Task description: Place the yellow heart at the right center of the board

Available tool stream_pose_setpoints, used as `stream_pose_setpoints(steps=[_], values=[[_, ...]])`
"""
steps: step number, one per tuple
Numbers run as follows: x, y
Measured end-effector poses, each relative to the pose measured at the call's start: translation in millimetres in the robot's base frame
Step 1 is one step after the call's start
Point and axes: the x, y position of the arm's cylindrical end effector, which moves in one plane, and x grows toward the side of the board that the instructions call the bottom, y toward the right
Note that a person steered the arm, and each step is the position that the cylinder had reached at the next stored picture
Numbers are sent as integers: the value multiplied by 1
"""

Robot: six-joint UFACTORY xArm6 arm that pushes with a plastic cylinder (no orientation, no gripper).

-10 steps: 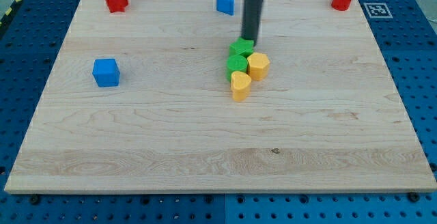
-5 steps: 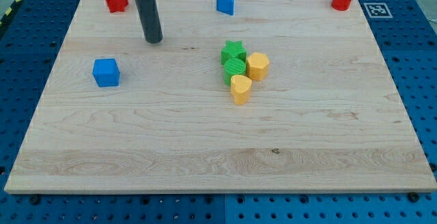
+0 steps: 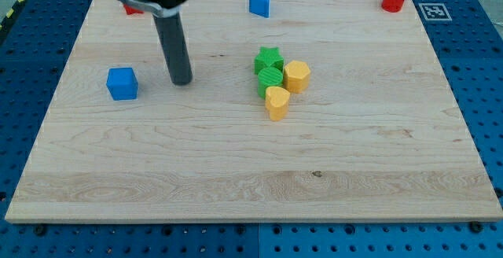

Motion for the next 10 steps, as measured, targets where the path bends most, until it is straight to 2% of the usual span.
stream_pose_setpoints(steps=[1, 2, 3, 10], values=[[38, 43], [42, 54], [47, 91], [38, 269]])
